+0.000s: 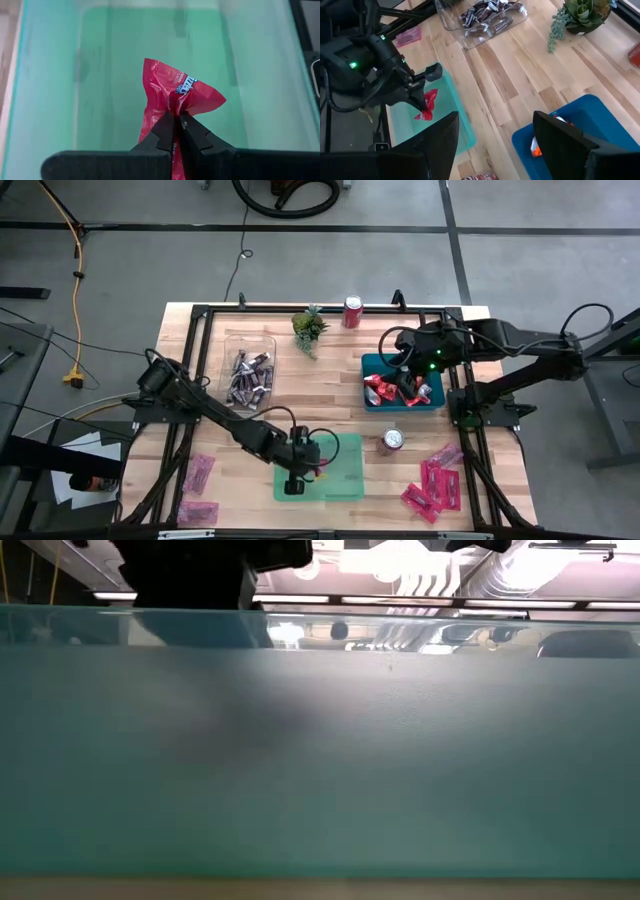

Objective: Sort candy
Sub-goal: Put the red candy into the green bin

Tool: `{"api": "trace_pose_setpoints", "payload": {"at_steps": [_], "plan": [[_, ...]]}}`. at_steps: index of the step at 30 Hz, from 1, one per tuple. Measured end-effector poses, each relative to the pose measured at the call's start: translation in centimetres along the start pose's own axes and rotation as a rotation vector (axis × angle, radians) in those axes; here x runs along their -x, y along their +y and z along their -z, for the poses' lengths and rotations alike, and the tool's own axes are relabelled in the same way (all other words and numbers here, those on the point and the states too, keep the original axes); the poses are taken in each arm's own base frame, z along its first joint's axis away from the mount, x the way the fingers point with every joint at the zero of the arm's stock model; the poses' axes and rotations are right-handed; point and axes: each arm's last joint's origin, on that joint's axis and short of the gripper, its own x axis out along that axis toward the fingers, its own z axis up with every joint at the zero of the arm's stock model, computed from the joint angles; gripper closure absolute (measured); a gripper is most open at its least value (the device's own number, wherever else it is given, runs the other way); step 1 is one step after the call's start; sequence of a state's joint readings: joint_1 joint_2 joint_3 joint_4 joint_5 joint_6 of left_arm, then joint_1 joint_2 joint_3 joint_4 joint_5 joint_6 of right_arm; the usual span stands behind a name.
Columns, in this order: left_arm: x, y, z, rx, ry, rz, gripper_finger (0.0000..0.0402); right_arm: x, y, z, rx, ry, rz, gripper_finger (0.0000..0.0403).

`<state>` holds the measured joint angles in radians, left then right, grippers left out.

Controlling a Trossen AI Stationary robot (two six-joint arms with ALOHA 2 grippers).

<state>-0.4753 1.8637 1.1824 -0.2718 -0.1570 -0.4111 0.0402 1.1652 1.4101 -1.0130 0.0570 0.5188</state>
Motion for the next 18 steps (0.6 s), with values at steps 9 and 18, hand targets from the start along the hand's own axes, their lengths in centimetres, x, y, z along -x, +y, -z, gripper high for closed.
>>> {"api": "trace_pose_setpoints", "payload": {"at_steps": [9, 18], "plan": [[0.0, 0.3, 0.0, 0.040, 0.014, 0.016, 0.0401, 0.0, 0.0, 0.0, 0.026, 0.000, 0.001, 0.0153], [-0.2, 1.8, 0.7, 0.178, 0.115, -0.036, 0.0370, 0.0, 0.0, 0.0, 0.029, -0.009, 0.016, 0.0153]]}}
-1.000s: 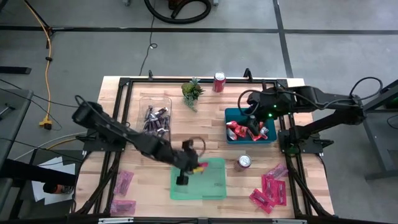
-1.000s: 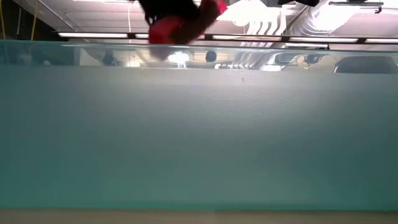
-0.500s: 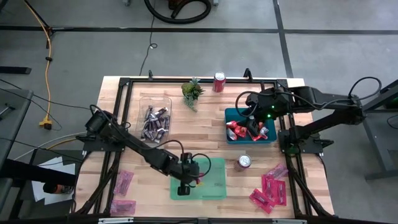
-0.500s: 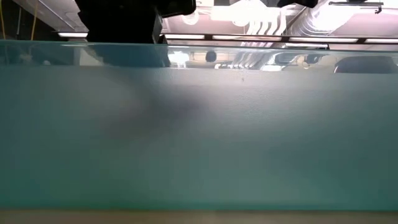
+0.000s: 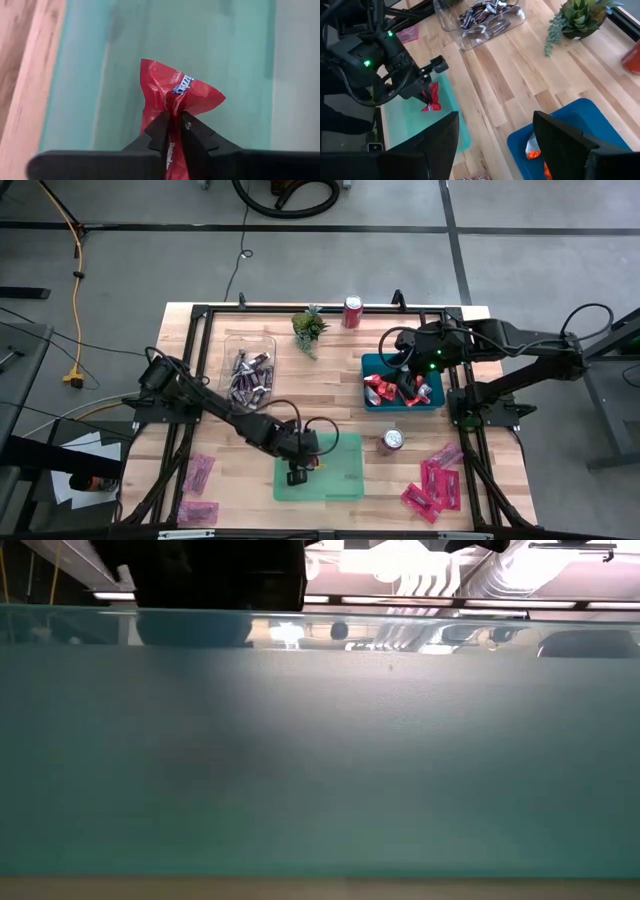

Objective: Sort candy
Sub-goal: Put the red candy into the green bin

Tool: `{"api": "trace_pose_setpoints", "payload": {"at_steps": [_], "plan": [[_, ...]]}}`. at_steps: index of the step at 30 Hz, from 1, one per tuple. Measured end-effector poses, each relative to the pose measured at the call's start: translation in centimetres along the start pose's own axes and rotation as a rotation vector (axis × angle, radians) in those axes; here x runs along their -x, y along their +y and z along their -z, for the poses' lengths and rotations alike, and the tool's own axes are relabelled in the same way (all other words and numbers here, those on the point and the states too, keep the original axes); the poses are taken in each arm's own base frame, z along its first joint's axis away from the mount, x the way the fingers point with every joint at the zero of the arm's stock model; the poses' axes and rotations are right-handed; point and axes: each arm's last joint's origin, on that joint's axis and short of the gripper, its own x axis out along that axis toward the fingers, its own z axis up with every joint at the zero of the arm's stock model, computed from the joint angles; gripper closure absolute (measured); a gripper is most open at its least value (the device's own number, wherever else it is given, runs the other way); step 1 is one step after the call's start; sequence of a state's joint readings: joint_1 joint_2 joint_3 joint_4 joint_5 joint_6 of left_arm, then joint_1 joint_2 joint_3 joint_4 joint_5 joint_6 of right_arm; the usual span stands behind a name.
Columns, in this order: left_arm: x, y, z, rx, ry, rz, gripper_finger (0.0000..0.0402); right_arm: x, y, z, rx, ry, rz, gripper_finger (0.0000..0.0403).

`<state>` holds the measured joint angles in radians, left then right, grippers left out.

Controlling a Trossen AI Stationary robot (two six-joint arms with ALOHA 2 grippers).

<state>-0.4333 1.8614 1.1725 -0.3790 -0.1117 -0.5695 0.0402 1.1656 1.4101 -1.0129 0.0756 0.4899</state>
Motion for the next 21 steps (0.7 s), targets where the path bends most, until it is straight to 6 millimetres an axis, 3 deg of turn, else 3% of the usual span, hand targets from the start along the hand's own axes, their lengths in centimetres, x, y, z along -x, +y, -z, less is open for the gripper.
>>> {"api": "trace_pose_setpoints", "payload": {"at_steps": [13, 21], "plan": [[0.9, 0.9, -0.9, 0.216, -0.021, 0.020, 0.0227, 0.0, 0.0, 0.0, -0.026, -0.002, 0.003, 0.0153], [2.4, 2.0, -2.2, 0.259, -0.077, 0.036, 0.0212, 0.0, 0.0, 0.0, -0.027, -0.002, 0.003, 0.0153]]}}
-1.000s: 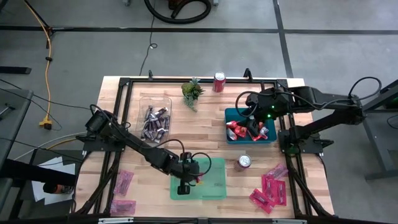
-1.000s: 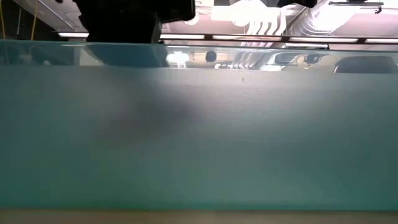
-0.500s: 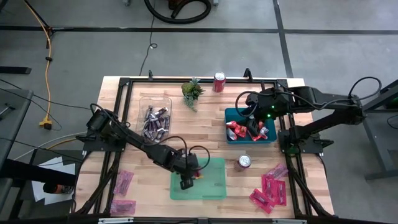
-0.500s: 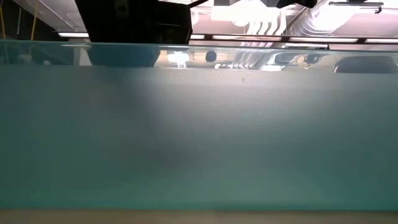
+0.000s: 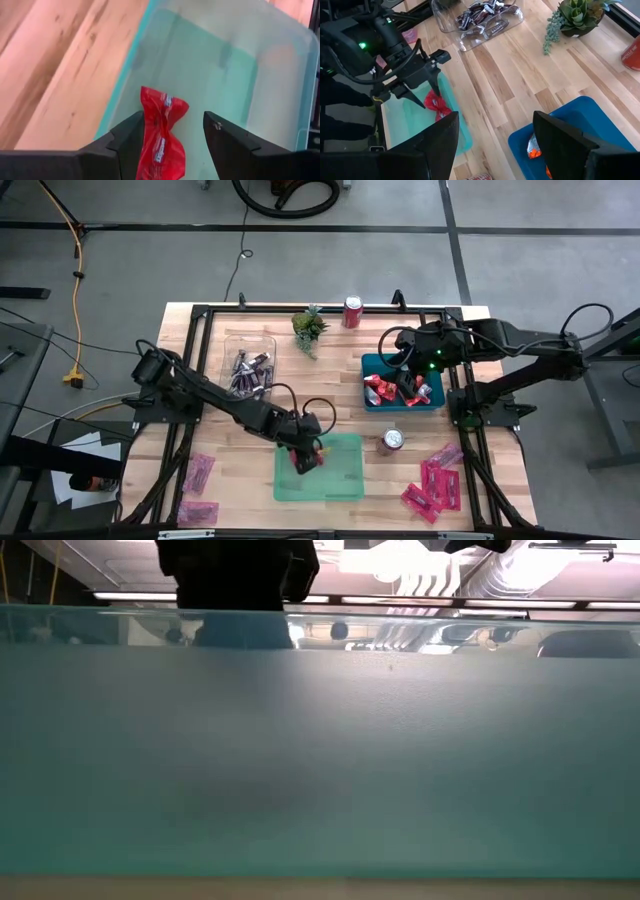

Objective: Sort candy
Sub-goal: Put the red candy into the green bin

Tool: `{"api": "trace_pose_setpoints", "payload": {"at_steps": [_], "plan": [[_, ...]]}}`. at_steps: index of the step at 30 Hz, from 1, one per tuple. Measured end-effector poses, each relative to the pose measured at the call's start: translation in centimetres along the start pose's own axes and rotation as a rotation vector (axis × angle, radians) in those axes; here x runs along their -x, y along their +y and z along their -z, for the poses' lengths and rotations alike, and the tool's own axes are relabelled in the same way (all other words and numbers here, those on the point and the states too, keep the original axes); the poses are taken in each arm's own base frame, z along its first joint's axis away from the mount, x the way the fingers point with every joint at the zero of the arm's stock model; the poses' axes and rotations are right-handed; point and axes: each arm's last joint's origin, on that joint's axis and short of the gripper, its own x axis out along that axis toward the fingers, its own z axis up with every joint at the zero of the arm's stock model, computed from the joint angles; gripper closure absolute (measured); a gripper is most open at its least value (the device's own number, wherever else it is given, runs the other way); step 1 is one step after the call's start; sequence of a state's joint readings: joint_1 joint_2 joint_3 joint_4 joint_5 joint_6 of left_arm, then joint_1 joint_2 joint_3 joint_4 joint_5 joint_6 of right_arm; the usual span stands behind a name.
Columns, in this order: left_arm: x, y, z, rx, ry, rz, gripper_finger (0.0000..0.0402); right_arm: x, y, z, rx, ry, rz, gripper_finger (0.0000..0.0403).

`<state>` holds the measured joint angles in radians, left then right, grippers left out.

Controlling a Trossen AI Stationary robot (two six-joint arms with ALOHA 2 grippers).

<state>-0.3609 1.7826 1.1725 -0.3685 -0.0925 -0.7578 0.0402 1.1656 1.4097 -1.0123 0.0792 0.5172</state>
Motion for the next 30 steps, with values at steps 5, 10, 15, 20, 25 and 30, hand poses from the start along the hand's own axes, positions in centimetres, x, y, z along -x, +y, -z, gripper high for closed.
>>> {"api": "trace_pose_setpoints", "payload": {"at_steps": [5, 10, 15, 20, 25, 30], "plan": [[-0.05, 0.28, -0.48, 0.013, -0.017, 0.005, 0.0213, 0.00, 0.00, 0.00, -0.009, 0.000, 0.000, 0.0153], [-0.05, 0.19, -0.57, 0.014, -0.026, 0.014, 0.0213, 0.00, 0.00, 0.00, -0.009, 0.000, 0.000, 0.0153], [-0.05, 0.19, -0.58, 0.015, -0.026, 0.015, 0.0213, -0.01, 0.00, 0.00, -0.008, 0.000, 0.000, 0.0153], [-0.05, 0.20, -0.57, 0.014, -0.026, 0.014, 0.0213, 0.00, 0.00, 0.00, -0.007, 0.000, 0.000, 0.0153], [-0.05, 0.20, -0.57, 0.015, -0.026, 0.014, 0.0213, 0.00, 0.00, 0.00, -0.007, 0.000, 0.000, 0.0153], [0.29, 0.08, -0.81, 0.003, -0.016, 0.033, 0.0213, -0.01, 0.00, 0.00, -0.007, 0.000, 0.000, 0.0153]]}}
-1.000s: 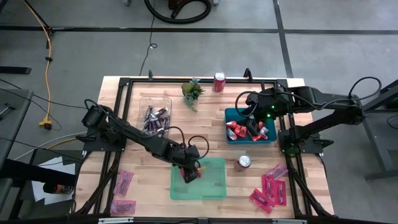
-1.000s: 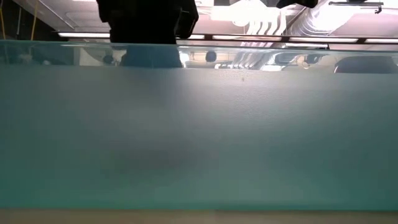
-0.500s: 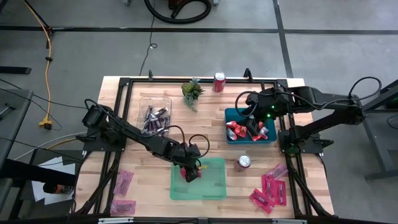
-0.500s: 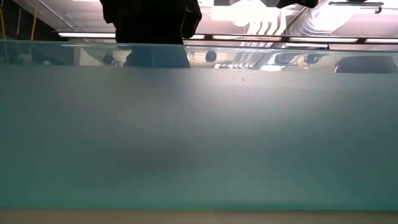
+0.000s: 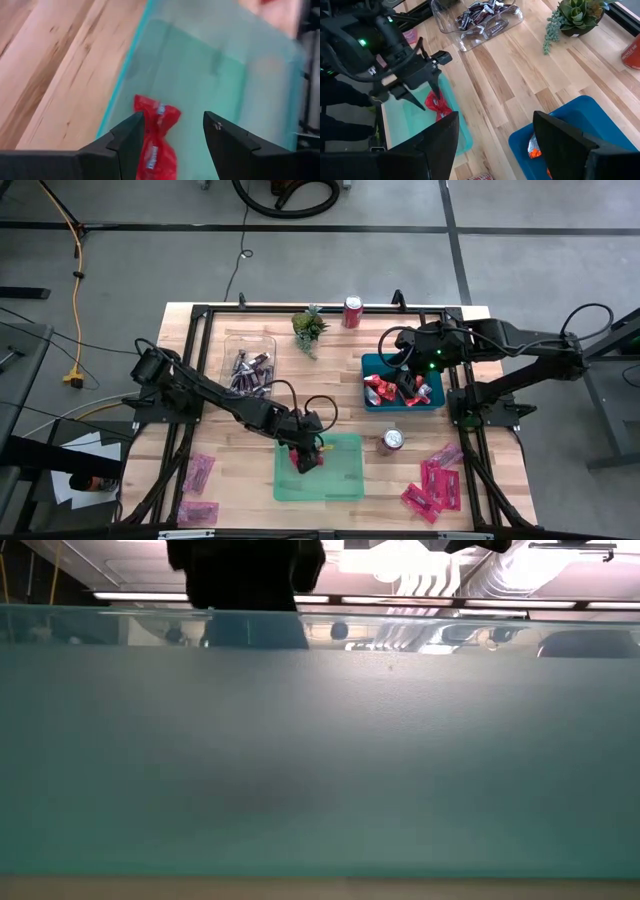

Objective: Sort candy
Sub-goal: Put the red candy into the green bin

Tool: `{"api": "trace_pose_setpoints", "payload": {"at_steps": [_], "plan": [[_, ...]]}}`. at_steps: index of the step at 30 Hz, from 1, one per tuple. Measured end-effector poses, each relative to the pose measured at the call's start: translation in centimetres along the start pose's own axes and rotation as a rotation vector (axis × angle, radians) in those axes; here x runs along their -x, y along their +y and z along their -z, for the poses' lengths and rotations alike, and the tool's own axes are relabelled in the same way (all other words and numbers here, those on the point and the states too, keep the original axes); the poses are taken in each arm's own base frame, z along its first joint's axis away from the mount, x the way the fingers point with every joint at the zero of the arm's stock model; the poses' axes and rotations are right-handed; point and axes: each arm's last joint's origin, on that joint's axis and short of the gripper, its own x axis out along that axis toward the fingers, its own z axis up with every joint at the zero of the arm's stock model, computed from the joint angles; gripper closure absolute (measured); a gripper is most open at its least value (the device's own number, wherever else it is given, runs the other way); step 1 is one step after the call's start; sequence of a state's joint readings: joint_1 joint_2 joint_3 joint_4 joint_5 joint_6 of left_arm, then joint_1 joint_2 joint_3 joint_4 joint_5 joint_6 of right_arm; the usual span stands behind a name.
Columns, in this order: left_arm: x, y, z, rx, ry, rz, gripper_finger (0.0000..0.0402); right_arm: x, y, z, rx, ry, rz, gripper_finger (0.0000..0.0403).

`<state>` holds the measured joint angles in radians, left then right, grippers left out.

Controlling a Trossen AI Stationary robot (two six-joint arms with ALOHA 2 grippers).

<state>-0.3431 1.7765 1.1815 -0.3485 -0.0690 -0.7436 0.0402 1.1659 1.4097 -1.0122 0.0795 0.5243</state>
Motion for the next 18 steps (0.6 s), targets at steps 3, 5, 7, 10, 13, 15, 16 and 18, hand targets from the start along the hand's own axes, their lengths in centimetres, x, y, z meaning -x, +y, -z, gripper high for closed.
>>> {"api": "trace_pose_setpoints", "payload": {"at_steps": [3, 5, 7, 10, 13, 15, 16, 18], "plan": [[1.5, -0.3, -0.9, -0.033, -0.034, 0.040, 0.0213, 0.0, 0.0, 0.0, 0.000, 0.000, 0.000, 0.0153], [2.8, -0.2, -1.4, -0.047, -0.071, 0.050, 0.0213, 0.0, 0.0, 0.0, 0.000, 0.000, 0.000, 0.0153], [4.1, 0.0, -2.0, -0.050, -0.119, 0.032, 0.0213, 0.0, 0.0, 0.0, -0.002, 0.000, 0.000, 0.0153], [6.3, 0.5, -2.7, -0.051, -0.195, -0.005, 0.0213, 0.0, 0.0, 0.0, -0.003, 0.000, 0.000, 0.0153], [7.9, 0.9, -3.2, -0.066, -0.255, -0.034, 0.0213, 0.0, 0.0, 0.0, -0.002, 0.000, 0.000, 0.0153], [8.8, 1.1, -3.5, -0.080, -0.281, -0.041, 0.0213, 0.0, 0.0, 0.0, -0.002, 0.000, 0.000, 0.0153], [9.2, 1.2, -3.6, -0.081, -0.295, -0.042, 0.0213, 0.0, 0.0, 0.0, -0.003, 0.000, 0.000, 0.0153], [9.7, 1.4, -3.8, -0.080, -0.313, -0.053, 0.0213, 0.0, 0.0, 0.0, -0.003, 0.000, 0.000, 0.0153]]}}
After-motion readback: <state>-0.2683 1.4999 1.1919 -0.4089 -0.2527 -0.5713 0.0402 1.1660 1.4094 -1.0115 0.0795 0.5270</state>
